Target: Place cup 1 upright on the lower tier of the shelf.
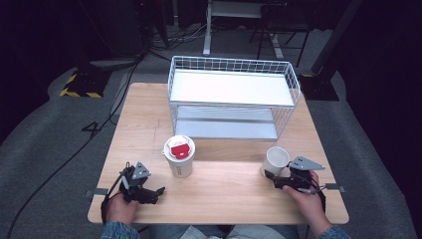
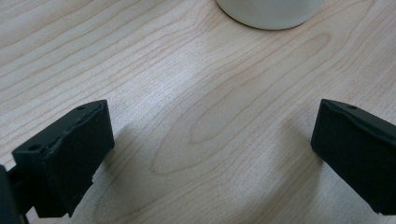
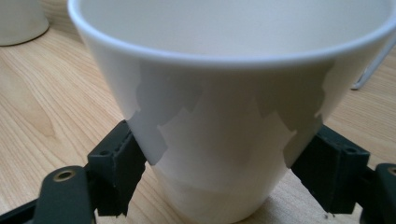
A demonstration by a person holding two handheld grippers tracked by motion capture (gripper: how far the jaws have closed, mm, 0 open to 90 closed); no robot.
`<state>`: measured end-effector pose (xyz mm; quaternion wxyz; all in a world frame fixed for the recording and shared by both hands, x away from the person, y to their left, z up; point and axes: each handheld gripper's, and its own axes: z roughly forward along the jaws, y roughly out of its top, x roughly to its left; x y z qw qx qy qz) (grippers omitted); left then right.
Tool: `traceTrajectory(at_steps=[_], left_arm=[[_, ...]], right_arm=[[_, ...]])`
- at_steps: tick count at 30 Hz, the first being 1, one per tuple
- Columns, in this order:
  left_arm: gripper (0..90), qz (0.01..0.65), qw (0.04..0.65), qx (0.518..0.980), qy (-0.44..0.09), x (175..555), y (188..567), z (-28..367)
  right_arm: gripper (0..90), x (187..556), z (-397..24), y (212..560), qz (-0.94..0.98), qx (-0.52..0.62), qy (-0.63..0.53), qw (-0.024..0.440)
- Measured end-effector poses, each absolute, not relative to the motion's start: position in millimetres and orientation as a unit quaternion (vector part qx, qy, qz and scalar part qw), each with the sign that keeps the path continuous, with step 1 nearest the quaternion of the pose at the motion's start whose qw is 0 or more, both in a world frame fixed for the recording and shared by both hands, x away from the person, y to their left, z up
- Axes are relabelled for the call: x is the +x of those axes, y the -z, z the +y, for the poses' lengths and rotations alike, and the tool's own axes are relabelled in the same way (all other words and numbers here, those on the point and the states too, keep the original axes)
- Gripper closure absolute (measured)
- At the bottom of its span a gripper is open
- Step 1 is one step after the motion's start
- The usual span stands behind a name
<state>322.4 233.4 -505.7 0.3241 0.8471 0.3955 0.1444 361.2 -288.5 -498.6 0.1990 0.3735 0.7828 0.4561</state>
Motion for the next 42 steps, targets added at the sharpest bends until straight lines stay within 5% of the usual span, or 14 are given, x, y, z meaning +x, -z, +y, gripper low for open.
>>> traceTrajectory(at_steps=[42], left_arm=[[0.0, 0.396, 0.323, 0.847, -0.146, 322.3, 505.5, 233.2]], right_arm=[[23.6, 376.5, -273.2, 458.0, 0.783, 0.361, -0.464, 0.206]])
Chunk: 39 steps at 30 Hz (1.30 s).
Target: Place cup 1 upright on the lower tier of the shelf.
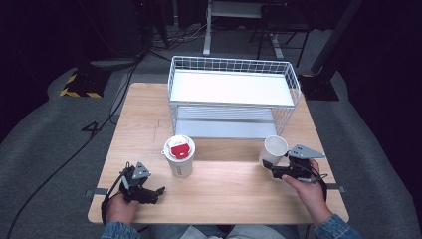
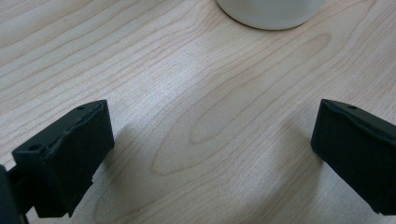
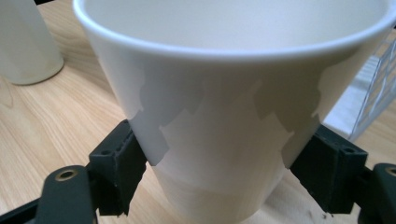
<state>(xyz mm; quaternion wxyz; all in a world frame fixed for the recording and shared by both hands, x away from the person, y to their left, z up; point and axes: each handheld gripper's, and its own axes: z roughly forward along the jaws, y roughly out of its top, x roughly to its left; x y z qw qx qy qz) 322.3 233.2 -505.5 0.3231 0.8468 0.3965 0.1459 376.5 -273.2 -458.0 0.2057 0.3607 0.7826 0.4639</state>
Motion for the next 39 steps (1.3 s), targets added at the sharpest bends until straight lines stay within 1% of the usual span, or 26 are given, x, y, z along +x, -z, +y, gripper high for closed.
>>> traceTrajectory(at_steps=[7, 19, 39], left_arm=[[0.0, 0.397, 0.323, 0.847, -0.145, 322.3, 505.6, 233.2], [0.0, 0.397, 0.323, 0.846, -0.146, 322.4, 505.5, 233.0], [0.0, 0.406, 0.325, 0.842, -0.144, 320.7, 506.0, 231.9]], right_arm=[[23.6, 391.1, -263.3, 444.6, 0.784, 0.356, -0.466, 0.204], [23.6, 417.5, -247.0, 432.3, 0.788, 0.352, -0.465, 0.197], [23.6, 458.1, -207.8, 428.4, 0.788, 0.342, -0.472, 0.197]])
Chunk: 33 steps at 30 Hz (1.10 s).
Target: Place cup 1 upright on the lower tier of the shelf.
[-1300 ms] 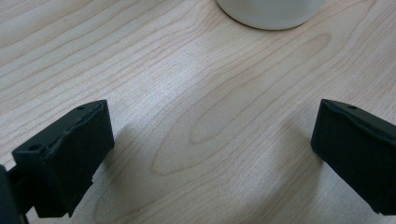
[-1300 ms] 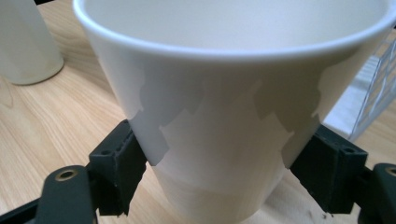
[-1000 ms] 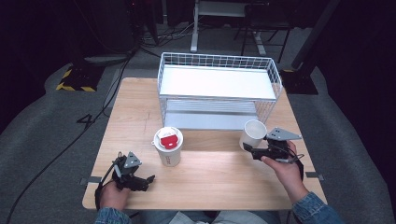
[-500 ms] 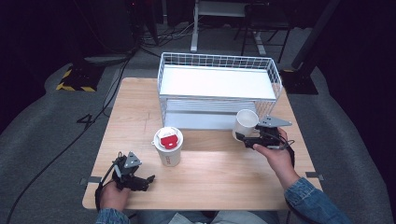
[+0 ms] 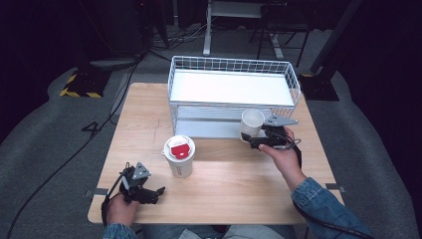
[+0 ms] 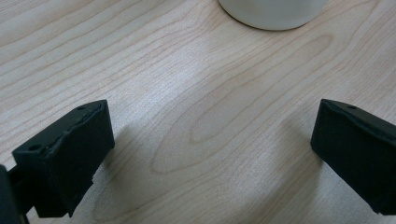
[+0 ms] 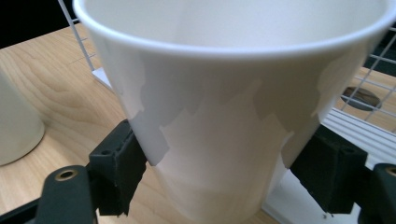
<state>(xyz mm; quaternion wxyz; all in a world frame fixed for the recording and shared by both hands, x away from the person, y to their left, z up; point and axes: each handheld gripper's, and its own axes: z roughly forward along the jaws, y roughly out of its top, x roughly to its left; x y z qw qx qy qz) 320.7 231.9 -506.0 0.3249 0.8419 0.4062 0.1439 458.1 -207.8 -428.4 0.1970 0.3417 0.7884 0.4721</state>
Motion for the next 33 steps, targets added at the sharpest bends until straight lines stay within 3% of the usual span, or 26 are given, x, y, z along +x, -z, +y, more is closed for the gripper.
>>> traceTrajectory(at_steps=[33], left_arm=[[0.0, 0.402, 0.323, 0.845, -0.143, 323.1, 505.5, 231.9]], right_arm=[[23.5, 505.0, -155.1, 461.6, 0.776, 0.348, -0.469, 0.239]])
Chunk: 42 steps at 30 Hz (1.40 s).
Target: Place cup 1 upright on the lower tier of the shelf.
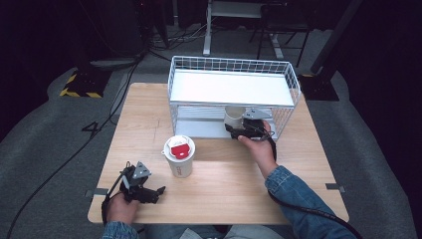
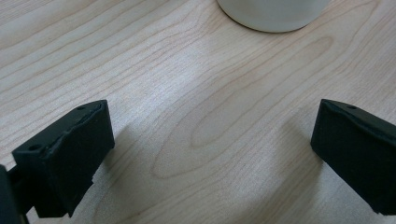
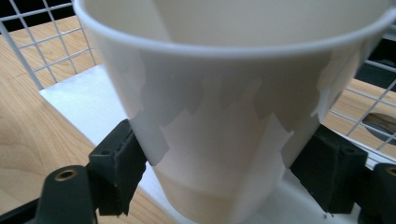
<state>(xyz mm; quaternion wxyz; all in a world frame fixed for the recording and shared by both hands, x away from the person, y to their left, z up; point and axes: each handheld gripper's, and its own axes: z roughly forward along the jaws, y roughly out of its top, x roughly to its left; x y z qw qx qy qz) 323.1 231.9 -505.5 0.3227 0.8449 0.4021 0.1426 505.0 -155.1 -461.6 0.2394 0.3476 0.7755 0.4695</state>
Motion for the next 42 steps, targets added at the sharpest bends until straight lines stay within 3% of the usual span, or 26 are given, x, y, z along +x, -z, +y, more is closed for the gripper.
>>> traceTrajectory(at_steps=[34, 42], left_arm=[[0.0, 0.402, 0.323, 0.845, -0.142, 323.0, 505.5, 231.9], [0.0, 0.402, 0.323, 0.845, -0.143, 323.0, 505.5, 231.9]], right_arm=[[23.0, 527.3, -147.7, 484.5, 0.772, 0.376, -0.461, 0.225], [15.4, 528.6, -146.7, 487.2, 0.773, 0.381, -0.464, 0.205]])
